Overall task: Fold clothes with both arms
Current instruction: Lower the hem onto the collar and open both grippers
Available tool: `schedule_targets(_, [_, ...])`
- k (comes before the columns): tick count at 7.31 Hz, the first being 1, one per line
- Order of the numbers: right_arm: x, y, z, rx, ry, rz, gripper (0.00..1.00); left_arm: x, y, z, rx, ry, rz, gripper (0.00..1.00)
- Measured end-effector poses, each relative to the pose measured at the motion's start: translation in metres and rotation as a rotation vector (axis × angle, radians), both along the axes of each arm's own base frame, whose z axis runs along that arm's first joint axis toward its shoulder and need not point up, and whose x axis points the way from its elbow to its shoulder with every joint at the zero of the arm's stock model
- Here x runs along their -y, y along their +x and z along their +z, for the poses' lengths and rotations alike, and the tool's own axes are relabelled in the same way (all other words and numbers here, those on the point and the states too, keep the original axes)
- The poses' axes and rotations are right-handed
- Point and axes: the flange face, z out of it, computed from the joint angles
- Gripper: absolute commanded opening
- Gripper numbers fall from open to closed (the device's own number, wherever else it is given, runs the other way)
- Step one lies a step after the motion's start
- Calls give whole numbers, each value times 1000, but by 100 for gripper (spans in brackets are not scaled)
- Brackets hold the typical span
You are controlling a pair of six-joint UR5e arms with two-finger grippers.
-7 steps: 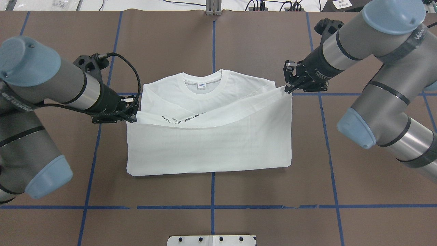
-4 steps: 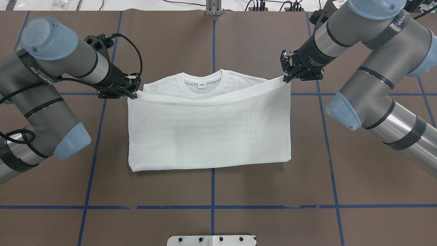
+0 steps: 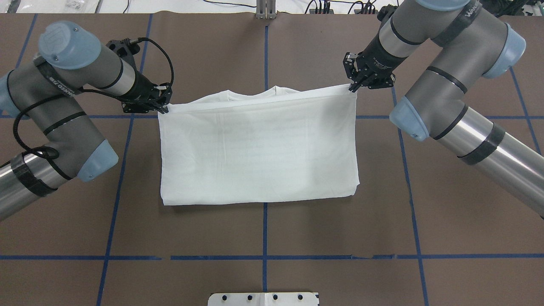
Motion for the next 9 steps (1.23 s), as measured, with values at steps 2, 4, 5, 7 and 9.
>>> schedule_targets(2, [8, 0, 7, -8, -10, 8, 0, 11, 9, -8, -1, 0, -3, 0])
schedule_targets(4, [14, -12, 10, -18, -24, 0, 0, 19, 13, -15, -4, -2, -9, 0])
schedule_targets(5, [11, -20, 11, -21, -26, -11, 0, 21, 14, -17, -5, -4, -11, 0])
schedule_targets(7, [1, -37, 11, -7, -6, -37, 53, 26, 19, -17, 0, -11, -13, 49])
schedule_targets(9, [-3, -42, 13, 6, 11, -45, 100, 29, 20, -16, 7, -8, -19, 94])
